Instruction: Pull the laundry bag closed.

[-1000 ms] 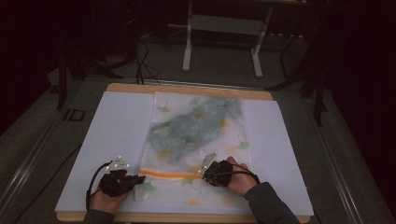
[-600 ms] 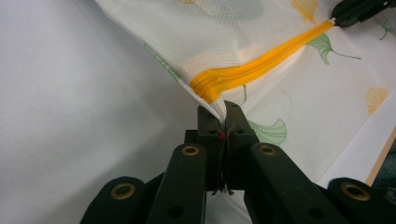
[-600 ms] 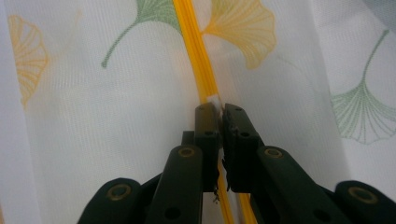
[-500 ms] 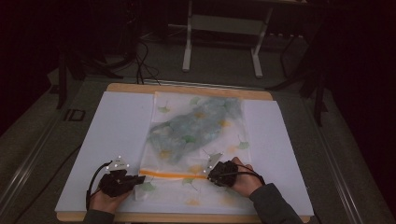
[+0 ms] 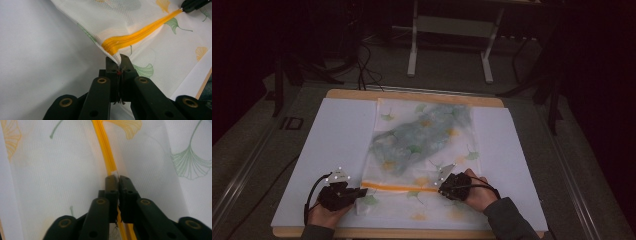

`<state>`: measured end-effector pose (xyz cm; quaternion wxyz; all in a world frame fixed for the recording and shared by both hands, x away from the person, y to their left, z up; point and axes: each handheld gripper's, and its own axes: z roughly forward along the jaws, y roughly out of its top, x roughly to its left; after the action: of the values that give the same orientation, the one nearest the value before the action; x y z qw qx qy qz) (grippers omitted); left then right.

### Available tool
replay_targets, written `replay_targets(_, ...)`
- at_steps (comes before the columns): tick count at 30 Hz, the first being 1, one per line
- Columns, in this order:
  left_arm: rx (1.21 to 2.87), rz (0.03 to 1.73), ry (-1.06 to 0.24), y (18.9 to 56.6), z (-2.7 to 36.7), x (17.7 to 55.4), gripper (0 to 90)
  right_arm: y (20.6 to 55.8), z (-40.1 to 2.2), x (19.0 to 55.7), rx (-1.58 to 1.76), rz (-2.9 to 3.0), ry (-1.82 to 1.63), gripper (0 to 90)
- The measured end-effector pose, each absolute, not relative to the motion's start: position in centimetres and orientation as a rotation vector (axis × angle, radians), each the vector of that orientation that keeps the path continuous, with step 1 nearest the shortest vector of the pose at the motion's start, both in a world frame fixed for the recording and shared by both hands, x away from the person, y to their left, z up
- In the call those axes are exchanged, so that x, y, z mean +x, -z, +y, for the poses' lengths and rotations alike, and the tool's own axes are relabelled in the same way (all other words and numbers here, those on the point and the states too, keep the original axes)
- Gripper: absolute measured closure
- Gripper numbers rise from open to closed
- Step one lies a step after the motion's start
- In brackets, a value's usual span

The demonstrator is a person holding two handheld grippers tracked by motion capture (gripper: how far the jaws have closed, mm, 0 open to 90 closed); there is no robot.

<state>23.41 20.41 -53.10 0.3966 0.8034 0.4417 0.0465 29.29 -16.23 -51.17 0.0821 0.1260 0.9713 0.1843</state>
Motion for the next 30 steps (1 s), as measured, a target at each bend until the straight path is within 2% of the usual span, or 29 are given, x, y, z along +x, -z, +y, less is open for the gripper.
replay_targets(30,2.040,1.114,-0.112,53.13,20.35,23.39,87.9,50.93,-16.46,29.30,0.303,2.928,-0.475,90.0)
